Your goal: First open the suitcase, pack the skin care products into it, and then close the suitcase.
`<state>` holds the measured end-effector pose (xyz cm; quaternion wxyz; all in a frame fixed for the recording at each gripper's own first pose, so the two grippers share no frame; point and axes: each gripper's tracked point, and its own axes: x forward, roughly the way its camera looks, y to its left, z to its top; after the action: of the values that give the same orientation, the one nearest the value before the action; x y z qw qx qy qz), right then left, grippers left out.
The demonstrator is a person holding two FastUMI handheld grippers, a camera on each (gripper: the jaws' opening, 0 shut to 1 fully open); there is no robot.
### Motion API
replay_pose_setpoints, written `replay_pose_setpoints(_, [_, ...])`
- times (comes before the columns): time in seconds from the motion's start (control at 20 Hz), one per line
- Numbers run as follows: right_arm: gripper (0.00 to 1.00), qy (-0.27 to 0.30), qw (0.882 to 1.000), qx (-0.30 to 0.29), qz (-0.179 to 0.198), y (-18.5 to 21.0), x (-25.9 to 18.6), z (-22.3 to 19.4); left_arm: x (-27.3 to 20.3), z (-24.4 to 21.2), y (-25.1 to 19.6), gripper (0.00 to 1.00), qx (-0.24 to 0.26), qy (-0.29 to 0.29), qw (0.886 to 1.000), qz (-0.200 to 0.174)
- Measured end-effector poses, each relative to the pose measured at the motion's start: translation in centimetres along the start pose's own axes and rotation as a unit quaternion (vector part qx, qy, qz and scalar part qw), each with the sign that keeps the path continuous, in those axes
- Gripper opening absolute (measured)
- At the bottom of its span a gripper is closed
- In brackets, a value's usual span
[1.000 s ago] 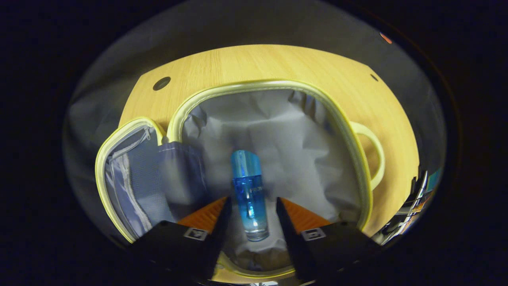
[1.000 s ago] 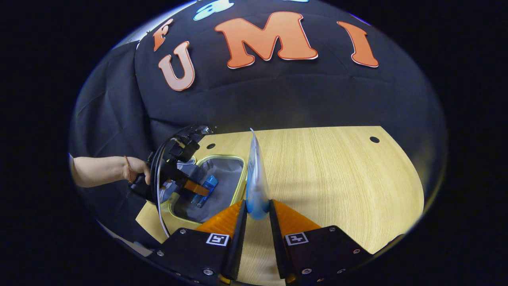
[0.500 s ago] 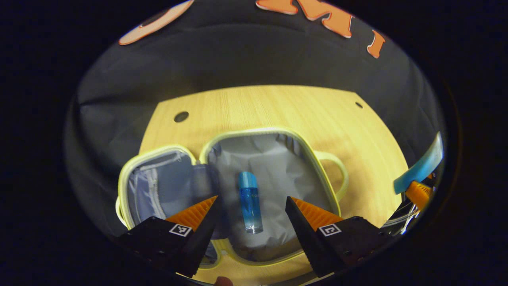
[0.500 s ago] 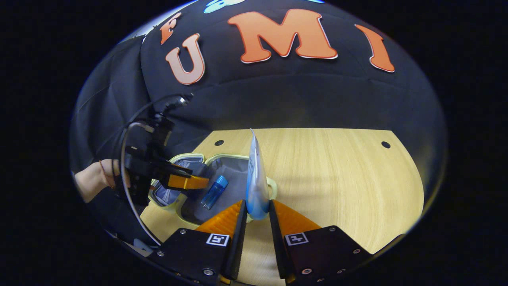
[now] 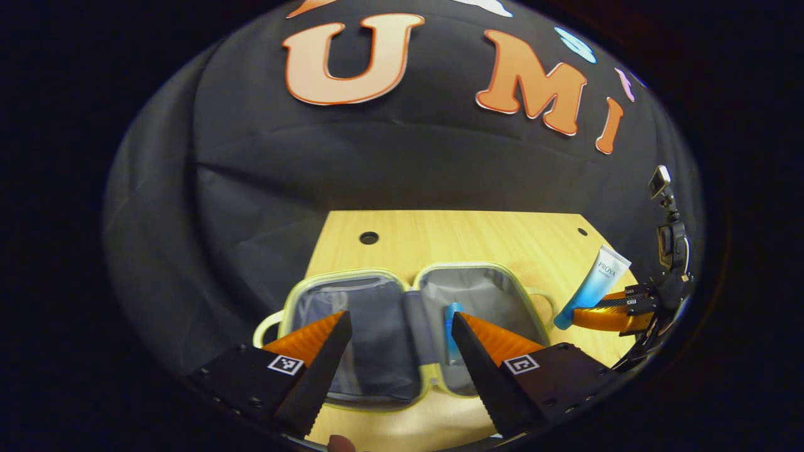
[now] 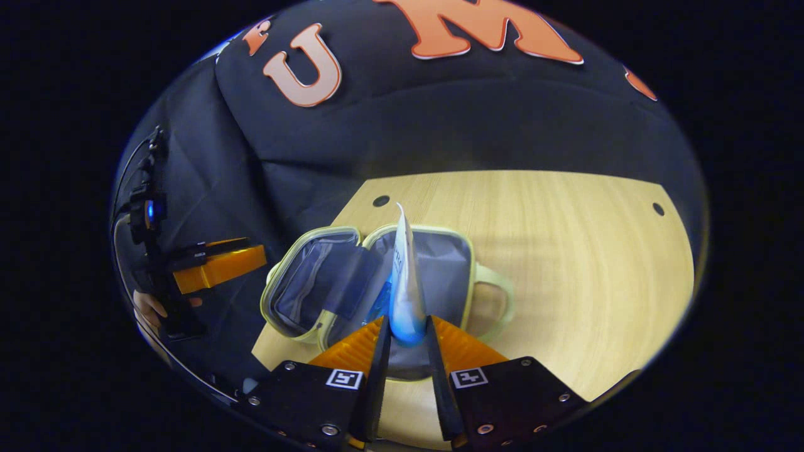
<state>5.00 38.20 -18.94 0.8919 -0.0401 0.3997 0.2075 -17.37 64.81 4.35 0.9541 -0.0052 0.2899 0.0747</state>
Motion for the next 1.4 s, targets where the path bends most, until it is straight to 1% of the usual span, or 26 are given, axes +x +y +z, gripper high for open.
replay_pose_setpoints(0.15, [0.37,0.054,0.998,0.014,0.005,1.2,3.0,-2.1,-1.7,-0.6,3.9,0.99,-0.005,-0.016,0.999,0.030])
replay_pose_setpoints(0.3, [0.37,0.105,0.994,0.040,0.010,2.0,5.6,-3.9,-2.8,-2.1,6.5,1.00,-0.011,-0.015,0.999,0.047])
replay_pose_setpoints(0.4, [0.37,0.131,0.990,0.057,0.003,1.7,7.2,-4.6,-3.6,-3.2,7.7,1.00,-0.021,-0.009,0.998,0.052])
replay_pose_setpoints(0.5, [0.37,0.154,0.985,0.077,-0.016,1.0,8.9,-5.3,-4.1,-4.1,9.1,1.00,-0.032,-0.001,0.998,0.062])
replay_pose_setpoints(0.6, [0.36,0.160,0.982,0.096,-0.028,0.4,10.4,-5.3,-4.4,-4.5,10.2,1.00,-0.037,0.001,0.997,0.071])
replay_pose_setpoints(0.7, [0.30,0.166,0.980,0.104,-0.038,-0.2,11.4,-5.3,-4.5,-4.8,10.9,1.00,-0.042,0.004,0.996,0.076])
replay_pose_setpoints(0.8, [0.28,0.169,0.979,0.102,-0.046,-0.4,11.5,-5.6,-4.9,-5.0,11.0,1.00,-0.046,0.003,0.996,0.076])
replay_pose_setpoints(0.85, [0.21,0.167,0.980,0.097,-0.047,-0.5,11.4,-5.6,-5.1,-5.0,11.1,1.00,-0.047,0.004,0.996,0.076])
replay_pose_setpoints(0.9, [0.29,0.164,0.981,0.096,-0.050,-0.7,11.2,-5.5,-5.0,-5.1,11.2,1.00,-0.050,0.005,0.996,0.077])
replay_pose_setpoints(1.0, [0.63,0.157,0.982,0.093,-0.049,-0.5,11.0,-5.2,-5.0,-5.4,11.4,1.00,-0.056,0.006,0.995,0.078])
replay_pose_setpoints(1.05, [0.60,0.155,0.982,0.094,-0.048,-0.3,10.9,-5.1,-5.1,-5.4,11.7,1.00,-0.058,0.005,0.995,0.080])
replay_pose_setpoints(1.1, [0.73,0.151,0.983,0.093,-0.049,-0.3,10.8,-4.9,-5.0,-5.7,12.3,1.00,-0.060,0.003,0.995,0.082])
replay_pose_setpoints(1.15, [0.76,0.147,0.984,0.092,-0.049,-0.2,10.6,-4.8,-5.0,-5.6,12.8,1.00,-0.063,0.000,0.994,0.085])
replay_pose_setpoints(1.2, [0.84,0.142,0.984,0.092,-0.047,0.1,10.4,-4.6,-5.1,-6.0,13.7,1.00,-0.066,-0.002,0.994,0.090])
replay_pose_setpoints(1.3, [0.94,0.124,0.987,0.092,-0.031,1.2,9.7,-3.8,-4.8,-6.8,15.9,0.99,-0.079,-0.003,0.992,0.101])
replay_pose_setpoints(1.4, [0.95,0.095,0.992,0.087,-0.015,2.3,9.1,-2.5,-4.1,-7.9,18.5,0.99,-0.096,-0.003,0.990,0.107])
